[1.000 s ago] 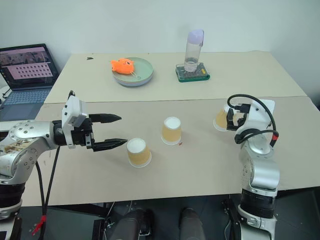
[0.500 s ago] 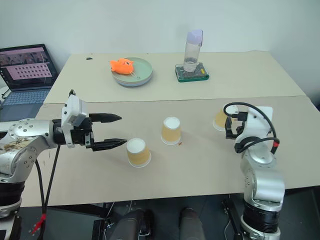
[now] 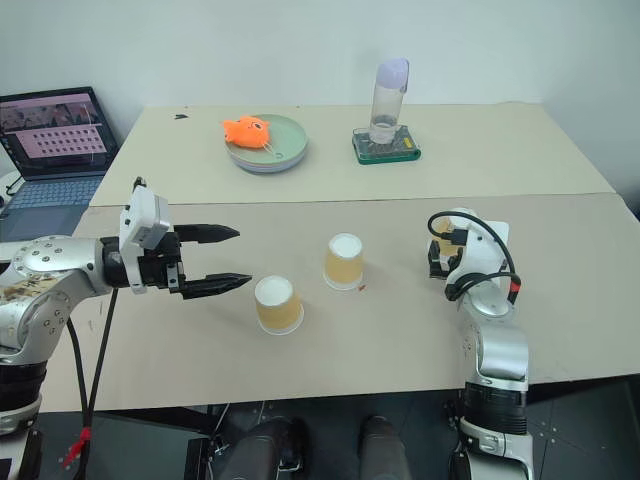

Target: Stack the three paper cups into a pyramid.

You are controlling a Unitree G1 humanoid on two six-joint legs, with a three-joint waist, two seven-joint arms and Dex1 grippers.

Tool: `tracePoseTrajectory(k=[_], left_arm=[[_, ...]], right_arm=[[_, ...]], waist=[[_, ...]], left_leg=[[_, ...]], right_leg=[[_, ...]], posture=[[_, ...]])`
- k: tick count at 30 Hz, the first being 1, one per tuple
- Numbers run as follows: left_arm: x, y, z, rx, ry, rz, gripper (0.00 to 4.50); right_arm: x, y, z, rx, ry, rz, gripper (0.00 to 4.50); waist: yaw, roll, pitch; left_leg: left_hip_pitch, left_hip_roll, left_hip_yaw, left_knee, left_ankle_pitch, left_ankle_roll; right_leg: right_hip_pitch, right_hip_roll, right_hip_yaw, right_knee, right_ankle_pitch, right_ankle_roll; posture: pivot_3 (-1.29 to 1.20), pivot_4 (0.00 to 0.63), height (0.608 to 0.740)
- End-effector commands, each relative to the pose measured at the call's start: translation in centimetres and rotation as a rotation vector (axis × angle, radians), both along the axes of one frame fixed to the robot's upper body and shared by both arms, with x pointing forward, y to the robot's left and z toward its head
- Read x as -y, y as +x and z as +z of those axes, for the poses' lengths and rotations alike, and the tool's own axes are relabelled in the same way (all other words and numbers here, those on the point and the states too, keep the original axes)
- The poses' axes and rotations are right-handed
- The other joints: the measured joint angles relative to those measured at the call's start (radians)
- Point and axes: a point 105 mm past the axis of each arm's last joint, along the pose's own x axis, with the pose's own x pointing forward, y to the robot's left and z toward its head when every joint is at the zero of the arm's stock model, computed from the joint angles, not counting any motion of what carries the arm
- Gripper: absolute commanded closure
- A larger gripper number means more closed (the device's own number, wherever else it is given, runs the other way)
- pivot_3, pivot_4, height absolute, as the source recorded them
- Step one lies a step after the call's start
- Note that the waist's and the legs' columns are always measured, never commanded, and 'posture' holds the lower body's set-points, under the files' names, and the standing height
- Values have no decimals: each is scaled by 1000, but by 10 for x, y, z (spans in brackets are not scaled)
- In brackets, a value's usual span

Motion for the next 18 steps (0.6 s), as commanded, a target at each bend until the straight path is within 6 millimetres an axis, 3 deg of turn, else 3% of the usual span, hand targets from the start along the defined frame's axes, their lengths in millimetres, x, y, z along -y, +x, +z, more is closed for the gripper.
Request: tracePoseTrajectory(k=[1, 6, 18], left_arm=[[-1, -5, 12, 54, -1, 0, 0], [-2, -4, 13, 62, 0, 8, 0], [-2, -3, 16, 73, -5, 18, 0]], right_arm=[[8, 10, 28, 113, 9, -10, 8], [3, 25, 45, 184, 144, 16, 8], [11, 37, 39, 170, 129, -2, 8]], waist=[[-1, 0, 0], [-3, 0, 0], [-2, 0, 0]], left_leg=[[0, 0, 0, 0, 0, 0], [0, 0, 0, 0, 1, 2], [0, 0, 0, 0, 1, 2]], right_leg=[[0, 0, 0, 0, 0, 0], [0, 1, 0, 0, 0, 0], [0, 1, 0, 0, 0, 0]], posture=[[0, 150, 740], [0, 150, 740], [0, 150, 740]])
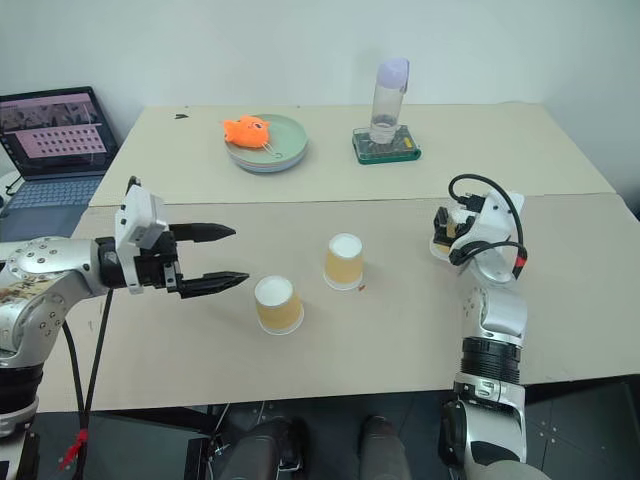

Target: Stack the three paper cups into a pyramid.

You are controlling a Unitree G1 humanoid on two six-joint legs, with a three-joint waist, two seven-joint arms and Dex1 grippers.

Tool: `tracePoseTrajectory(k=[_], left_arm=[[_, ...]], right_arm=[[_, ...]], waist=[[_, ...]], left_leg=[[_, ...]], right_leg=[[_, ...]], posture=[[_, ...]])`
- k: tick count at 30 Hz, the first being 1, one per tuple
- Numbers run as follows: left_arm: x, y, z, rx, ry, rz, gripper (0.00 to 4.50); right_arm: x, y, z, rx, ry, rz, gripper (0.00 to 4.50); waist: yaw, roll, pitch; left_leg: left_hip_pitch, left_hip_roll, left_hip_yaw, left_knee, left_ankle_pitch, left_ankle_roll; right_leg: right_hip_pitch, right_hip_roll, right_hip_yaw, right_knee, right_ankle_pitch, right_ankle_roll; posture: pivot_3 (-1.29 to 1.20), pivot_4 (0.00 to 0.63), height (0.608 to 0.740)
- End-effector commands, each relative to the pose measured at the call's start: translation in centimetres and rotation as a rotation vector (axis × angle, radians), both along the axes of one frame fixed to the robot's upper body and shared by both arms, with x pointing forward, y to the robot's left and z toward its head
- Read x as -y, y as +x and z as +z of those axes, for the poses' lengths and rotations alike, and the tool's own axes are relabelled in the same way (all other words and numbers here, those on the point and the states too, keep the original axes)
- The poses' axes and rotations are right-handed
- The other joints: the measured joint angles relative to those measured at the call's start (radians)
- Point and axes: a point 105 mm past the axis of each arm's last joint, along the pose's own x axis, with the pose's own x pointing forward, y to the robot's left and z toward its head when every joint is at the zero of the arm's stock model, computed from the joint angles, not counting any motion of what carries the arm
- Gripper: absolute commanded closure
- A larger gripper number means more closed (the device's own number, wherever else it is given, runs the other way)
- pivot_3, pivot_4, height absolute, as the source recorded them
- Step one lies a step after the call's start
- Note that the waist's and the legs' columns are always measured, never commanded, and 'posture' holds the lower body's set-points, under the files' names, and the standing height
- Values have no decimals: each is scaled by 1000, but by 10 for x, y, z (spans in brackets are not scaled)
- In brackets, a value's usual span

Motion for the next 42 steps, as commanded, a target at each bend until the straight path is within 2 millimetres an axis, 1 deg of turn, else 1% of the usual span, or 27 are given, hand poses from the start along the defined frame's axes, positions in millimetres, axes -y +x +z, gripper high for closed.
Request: tracePoseTrajectory(k=[1, 6, 7, 8, 9, 11, 12, 16, 20, 23, 25, 28, 29, 32, 35, 38, 40, 42], left_arm=[[0, -3, 14, 59, -2, -3, 0], [-1, -3, 13, 56, -2, 2, 0], [-1, -3, 13, 56, -1, 3, 0], [-1, -3, 13, 56, 0, 2, 0], [-1, -3, 13, 56, -1, 1, 0], [0, -3, 13, 57, -2, 0, 0], [0, -3, 13, 56, -2, 1, 0], [0, -3, 12, 55, 0, 1, 0], [1, -3, 11, 56, -1, 2, 0], [2, -4, 11, 58, -3, 2, 0], [2, -4, 11, 59, -5, 3, 0], [3, -5, 11, 59, -8, 4, 0], [3, -5, 11, 59, -9, 3, 0], [3, -5, 11, 59, -10, 2, 0], [3, -4, 12, 61, -10, 1, 0], [3, -4, 13, 63, -10, -1, 0], [4, -4, 13, 64, -8, -4, 0], [4, -4, 14, 64, -9, -4, 0]], right_arm=[[4, 1, 24, 86, -36, -8, 8], [0, 3, 27, 91, -41, -1, 8], [0, 3, 28, 94, -49, -1, 516], [-1, 3, 29, 97, -51, 3, 690], [-2, 3, 29, 99, -52, 5, 1105], [-5, 4, 30, 97, -69, 28, 1693], [-6, 4, 30, 95, -72, 31, 1864], [-7, 2, 34, 109, -82, 40, 1895], [-15, -2, 53, 163, -78, 117, 1895], [-24, -9, 66, 186, -71, 248, 1895], [-30, -18, 76, 193, -70, 369, 1895], [-35, -31, 80, 181, -92, 521, 1895], [-36, -34, 79, 171, -92, 551, 1895], [-50, -43, 73, 153, -92, 694, 1895], [-67, -51, 57, 103, -135, 819, 1895], [-91, -64, 39, 65, -173, 982, 1895], [-97, -63, 30, 39, -180, 1010, 1895], [-99, -60, 26, 31, -181, 1015, 1895]], waist=[[-1, 0, 0], [-2, 0, 0], [-2, 0, 0], [-2, 0, 0], [-2, 0, 0], [-2, 0, 0], [-2, 0, 0], [0, 0, 0], [-1, 0, 0], [0, 0, 0], [1, 0, 0], [5, 0, 0], [4, 0, 0], [4, 0, 0], [3, 0, 0], [4, 0, 0], [3, 0, 0], [4, 0, 0]], left_leg=[[0, 0, 0, 0, 0, 0], [0, 0, 0, 0, 0, 0], [0, 0, 0, 0, 0, 0], [0, 0, 0, 0, 0, 0], [0, 0, 0, 0, 0, 0], [0, 0, 0, 0, 0, 0], [0, 0, 0, 0, 0, 0], [0, 0, 0, 0, 0, 0], [0, 0, 0, 0, 0, 0], [0, 0, 0, 0, 0, 1], [0, 0, 0, 0, -1, 1], [0, 0, 0, 0, -2, 3], [0, 1, 0, 0, -2, 4], [0, 1, 0, 1, -2, 4], [0, 1, 0, 1, -2, 4], [0, 1, 0, 1, -2, 4], [0, 1, 0, 1, -3, 5], [0, 1, 0, 2, -3, 5]], right_leg=[[0, 0, 0, 0, 0, 0], [0, 0, 0, 0, 0, 0], [0, 0, 0, 0, 0, 0], [0, 0, 0, 0, 0, 0], [0, 0, 0, 0, 0, 0], [0, 0, 0, 0, 0, 0], [0, 0, 0, 0, 0, 0], [0, 0, 0, 0, 0, 0], [0, 0, 0, 0, 0, 0], [0, 0, 0, 0, 0, 0], [0, 0, 0, 0, 0, 0], [0, 0, 0, 0, 0, 0], [1, 0, 0, -1, 0, 0], [1, 0, 0, -1, 0, 0], [1, 0, 0, -1, 0, 0], [1, 0, 0, -1, 0, 0], [1, 0, 0, -1, 0, 0], [1, 0, 0, -1, 0, 0]], posture=[[0, 150, 740], [0, 150, 740], [0, 150, 740], [0, 150, 740], [0, 150, 740], [0, 150, 740], [0, 150, 740], [0, 150, 740], [0, 150, 740], [0, 150, 740], [0, 150, 740], [0, 150, 740], [0, 150, 740], [0, 150, 740], [0, 150, 740], [0, 150, 740], [0, 150, 740], [0, 150, 740]])
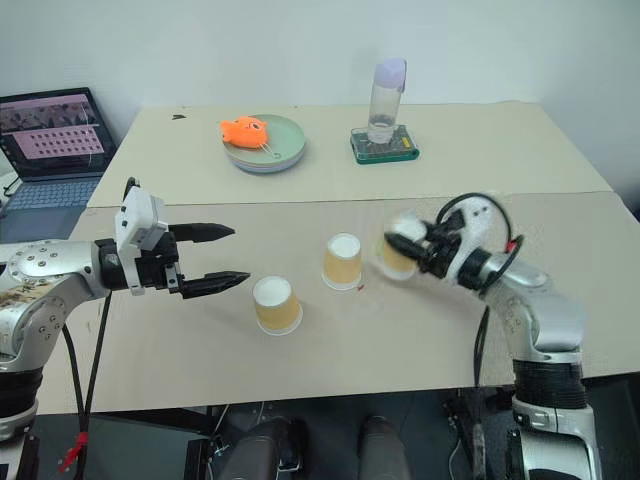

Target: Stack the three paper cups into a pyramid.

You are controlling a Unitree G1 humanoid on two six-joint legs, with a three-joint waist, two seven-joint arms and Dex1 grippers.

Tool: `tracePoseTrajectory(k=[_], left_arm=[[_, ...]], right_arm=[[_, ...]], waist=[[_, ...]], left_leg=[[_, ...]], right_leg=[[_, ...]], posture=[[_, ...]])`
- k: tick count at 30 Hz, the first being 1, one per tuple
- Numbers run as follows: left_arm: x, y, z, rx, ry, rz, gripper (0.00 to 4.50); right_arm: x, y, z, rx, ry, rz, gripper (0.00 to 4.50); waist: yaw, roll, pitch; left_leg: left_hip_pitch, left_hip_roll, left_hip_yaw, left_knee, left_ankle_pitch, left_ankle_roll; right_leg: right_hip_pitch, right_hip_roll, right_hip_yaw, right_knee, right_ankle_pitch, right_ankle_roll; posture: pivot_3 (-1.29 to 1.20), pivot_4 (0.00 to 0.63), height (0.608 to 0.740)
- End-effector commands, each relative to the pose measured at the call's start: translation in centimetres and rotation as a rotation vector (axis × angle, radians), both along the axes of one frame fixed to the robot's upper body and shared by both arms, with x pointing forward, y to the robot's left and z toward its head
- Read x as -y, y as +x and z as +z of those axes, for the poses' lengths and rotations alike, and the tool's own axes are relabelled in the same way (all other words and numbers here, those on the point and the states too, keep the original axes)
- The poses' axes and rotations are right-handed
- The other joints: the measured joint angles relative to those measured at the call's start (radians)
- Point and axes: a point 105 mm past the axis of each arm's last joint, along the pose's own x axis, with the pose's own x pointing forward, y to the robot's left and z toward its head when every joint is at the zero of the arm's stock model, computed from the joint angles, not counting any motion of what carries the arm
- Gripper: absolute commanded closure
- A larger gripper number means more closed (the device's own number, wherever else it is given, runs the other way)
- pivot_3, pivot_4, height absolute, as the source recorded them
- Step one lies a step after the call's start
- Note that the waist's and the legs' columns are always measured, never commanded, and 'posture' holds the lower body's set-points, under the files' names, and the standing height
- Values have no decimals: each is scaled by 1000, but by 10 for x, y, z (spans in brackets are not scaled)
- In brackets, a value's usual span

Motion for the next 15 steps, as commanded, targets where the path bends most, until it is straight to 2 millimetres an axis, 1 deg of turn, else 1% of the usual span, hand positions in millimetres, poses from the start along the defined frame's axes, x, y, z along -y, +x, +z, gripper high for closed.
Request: tracePoseTrajectory(k=[1, 7, 15], left_arm=[[3, -3, 14, 54, -8, -23, 0], [2, -4, 15, 58, -6, -18, 0], [1, -5, 16, 55, -4, -12, 0]], right_arm=[[-3, 3, 9, 63, -17, 24, 1895], [-9, 7, 1, 55, -34, 48, 1895], [-11, 9, -7, 60, -68, 47, 1895]], waist=[[0, 0, 0], [3, 0, 0], [2, 0, 0]], left_leg=[[0, 0, 0, 0, 0, 0], [0, 0, 0, 0, 0, 0], [0, 0, 0, 0, -1, -2]], right_leg=[[0, 0, 0, 0, 0, 0], [0, 0, 0, 0, 0, 0], [0, 0, 0, 0, 0, 0]], posture=[[0, 150, 740], [0, 150, 740], [0, 150, 740]])
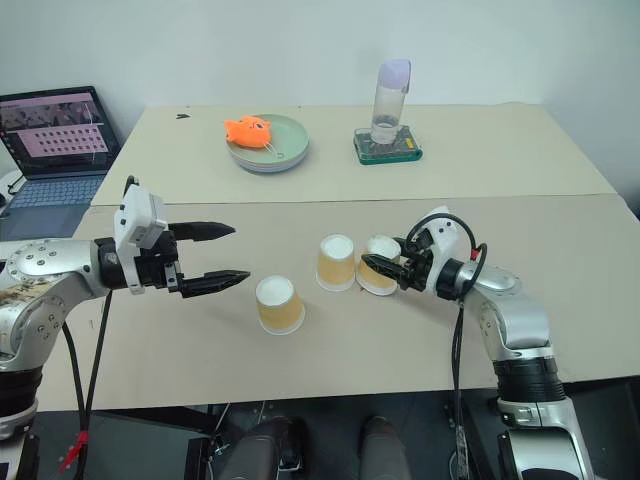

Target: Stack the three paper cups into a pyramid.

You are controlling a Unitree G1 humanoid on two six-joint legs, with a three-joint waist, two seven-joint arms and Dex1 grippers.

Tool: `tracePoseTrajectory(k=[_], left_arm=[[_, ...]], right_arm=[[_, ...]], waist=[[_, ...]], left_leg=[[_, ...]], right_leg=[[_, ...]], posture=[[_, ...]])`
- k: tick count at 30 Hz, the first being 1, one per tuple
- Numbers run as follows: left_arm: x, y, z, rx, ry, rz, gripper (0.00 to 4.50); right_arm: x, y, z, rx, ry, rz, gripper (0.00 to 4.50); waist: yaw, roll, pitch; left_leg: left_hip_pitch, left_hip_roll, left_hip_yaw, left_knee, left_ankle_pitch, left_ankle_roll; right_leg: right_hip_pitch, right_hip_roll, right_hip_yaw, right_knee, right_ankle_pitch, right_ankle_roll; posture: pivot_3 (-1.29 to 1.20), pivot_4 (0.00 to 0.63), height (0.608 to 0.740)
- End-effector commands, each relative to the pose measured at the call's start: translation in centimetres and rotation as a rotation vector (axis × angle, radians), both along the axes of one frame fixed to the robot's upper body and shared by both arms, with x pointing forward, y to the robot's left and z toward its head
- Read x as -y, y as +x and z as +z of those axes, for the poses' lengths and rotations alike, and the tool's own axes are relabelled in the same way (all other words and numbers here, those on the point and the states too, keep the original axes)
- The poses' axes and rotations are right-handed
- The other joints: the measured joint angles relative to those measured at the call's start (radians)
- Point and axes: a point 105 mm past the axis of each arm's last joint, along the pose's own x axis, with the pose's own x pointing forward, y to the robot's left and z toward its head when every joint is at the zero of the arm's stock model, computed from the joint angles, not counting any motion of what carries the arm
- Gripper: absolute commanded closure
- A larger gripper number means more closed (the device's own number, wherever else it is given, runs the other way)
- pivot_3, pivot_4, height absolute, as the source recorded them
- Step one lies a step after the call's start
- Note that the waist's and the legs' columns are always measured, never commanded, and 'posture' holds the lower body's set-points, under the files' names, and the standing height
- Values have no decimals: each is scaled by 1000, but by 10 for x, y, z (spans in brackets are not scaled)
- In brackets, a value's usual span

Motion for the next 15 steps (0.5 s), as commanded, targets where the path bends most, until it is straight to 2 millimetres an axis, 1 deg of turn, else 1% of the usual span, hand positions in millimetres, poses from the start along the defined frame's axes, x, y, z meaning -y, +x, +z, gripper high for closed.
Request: tracePoseTrajectory(k=[1, 3, 4, 5, 6, 7, 8, 13, 15], left_arm=[[0, -4, 13, 55, 9, -2, 0], [-1, -4, 13, 54, 8, -2, 0], [-1, -4, 13, 53, 8, -2, 0], [-1, -4, 13, 53, 8, -2, 0], [-1, -4, 13, 52, 7, -3, 0], [0, -4, 13, 52, 7, -4, 0], [0, -4, 13, 52, 7, -4, 0], [0, -3, 12, 52, 7, -5, 0], [0, -3, 12, 51, 6, -5, 0]], right_arm=[[-2, 1, 12, 63, -7, 14, 1895], [-3, 2, 11, 60, -6, 13, 1895], [-3, 2, 11, 58, -6, 14, 932], [-4, 1, 11, 57, -5, 16, 815], [-5, 1, 11, 57, -4, 18, 536], [-6, 1, 11, 57, -3, 19, 147], [-6, 1, 12, 60, 0, 17, 18], [-3, -3, 28, 92, 45, 29, 18], [0, -4, 35, 112, 37, 28, 18]], waist=[[-1, 0, 0], [-1, 0, 0], [-1, 0, 0], [-1, 0, 0], [-1, 0, 0], [-1, 0, 0], [-1, 0, 0], [0, 0, 0], [0, 0, 0]], left_leg=[[0, 0, 0, 0, 0, 0], [0, 0, 0, 0, 0, 0], [0, 0, 0, 0, 0, 0], [0, 0, 0, 0, 0, 0], [0, 0, 0, 0, 0, 0], [0, 0, 0, 0, 0, 0], [0, 0, 0, 0, 0, 0], [0, 0, 0, 0, 0, 0], [0, 0, 0, 0, 0, 0]], right_leg=[[0, 0, 0, 0, 0, 0], [0, 0, 0, 0, 0, 0], [0, 0, 0, 0, 0, 0], [0, 0, 0, 0, 0, 0], [0, 0, 0, 0, 0, 0], [0, 0, 0, 0, 0, 0], [0, 0, 0, 0, 0, 0], [0, 0, 0, 0, 0, 0], [0, 0, 0, 0, 0, 0]], posture=[[0, 150, 740], [0, 150, 740], [0, 150, 740], [0, 150, 740], [0, 150, 740], [0, 150, 740], [0, 150, 740], [0, 150, 740], [0, 150, 740]])
